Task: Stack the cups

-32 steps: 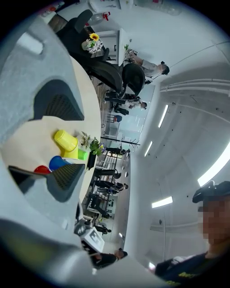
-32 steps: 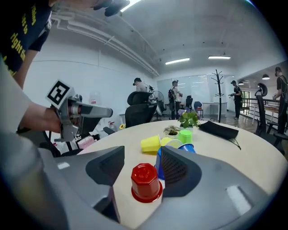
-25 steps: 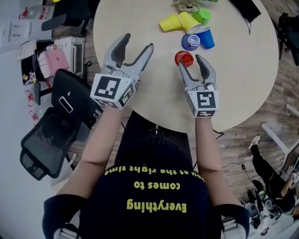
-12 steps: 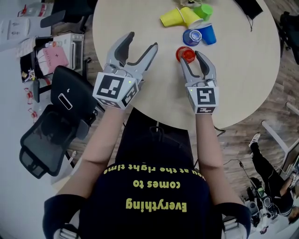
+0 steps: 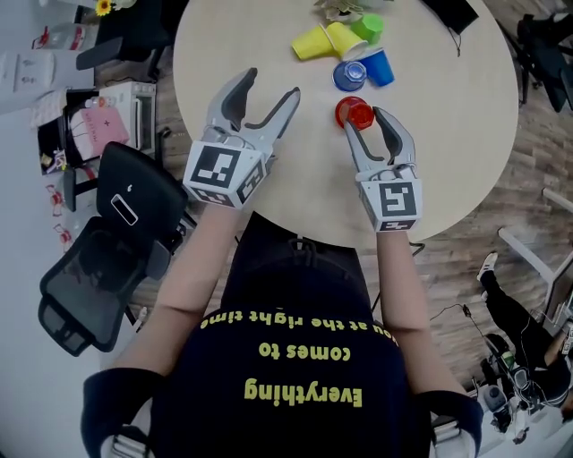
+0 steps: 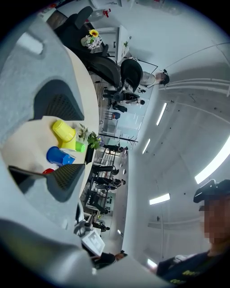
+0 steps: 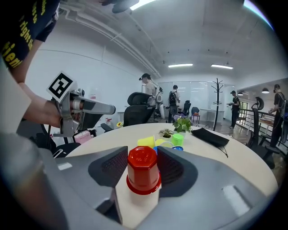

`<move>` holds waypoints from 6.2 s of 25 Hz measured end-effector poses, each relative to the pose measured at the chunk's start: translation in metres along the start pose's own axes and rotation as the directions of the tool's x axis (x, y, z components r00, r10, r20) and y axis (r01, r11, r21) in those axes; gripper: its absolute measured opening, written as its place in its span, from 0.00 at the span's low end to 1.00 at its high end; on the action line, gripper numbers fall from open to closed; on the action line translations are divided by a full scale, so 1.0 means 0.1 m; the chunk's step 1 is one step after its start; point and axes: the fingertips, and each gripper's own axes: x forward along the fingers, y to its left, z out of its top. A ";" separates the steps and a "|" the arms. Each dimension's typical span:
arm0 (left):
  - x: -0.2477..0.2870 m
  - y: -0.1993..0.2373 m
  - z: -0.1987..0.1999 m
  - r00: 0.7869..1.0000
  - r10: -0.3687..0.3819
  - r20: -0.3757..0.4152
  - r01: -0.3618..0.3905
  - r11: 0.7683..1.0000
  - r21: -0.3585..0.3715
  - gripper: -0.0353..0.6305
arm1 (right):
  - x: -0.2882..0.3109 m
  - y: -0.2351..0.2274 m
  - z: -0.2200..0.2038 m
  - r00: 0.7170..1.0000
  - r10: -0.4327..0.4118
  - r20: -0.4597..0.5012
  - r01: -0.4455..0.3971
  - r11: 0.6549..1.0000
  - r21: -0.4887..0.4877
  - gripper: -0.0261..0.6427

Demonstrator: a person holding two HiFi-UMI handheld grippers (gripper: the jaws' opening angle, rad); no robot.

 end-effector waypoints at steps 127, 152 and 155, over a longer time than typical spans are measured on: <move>0.23 -1.64 -1.21 0.864 -0.391 -0.317 0.466 0.859 0.211 0.37 | -1.73 -0.87 0.43 0.908 -0.358 0.216 0.313 0.925 0.215 0.44; 0.28 -1.93 -1.62 0.819 -0.419 -0.392 0.518 0.835 0.189 0.37 | -1.92 -0.87 0.28 0.903 -0.382 0.198 0.334 0.913 0.236 0.44; 0.28 -1.94 -1.62 0.817 -0.423 -0.393 0.519 0.836 0.179 0.37 | -1.91 -0.87 0.30 0.903 -0.380 0.200 0.333 0.913 0.234 0.44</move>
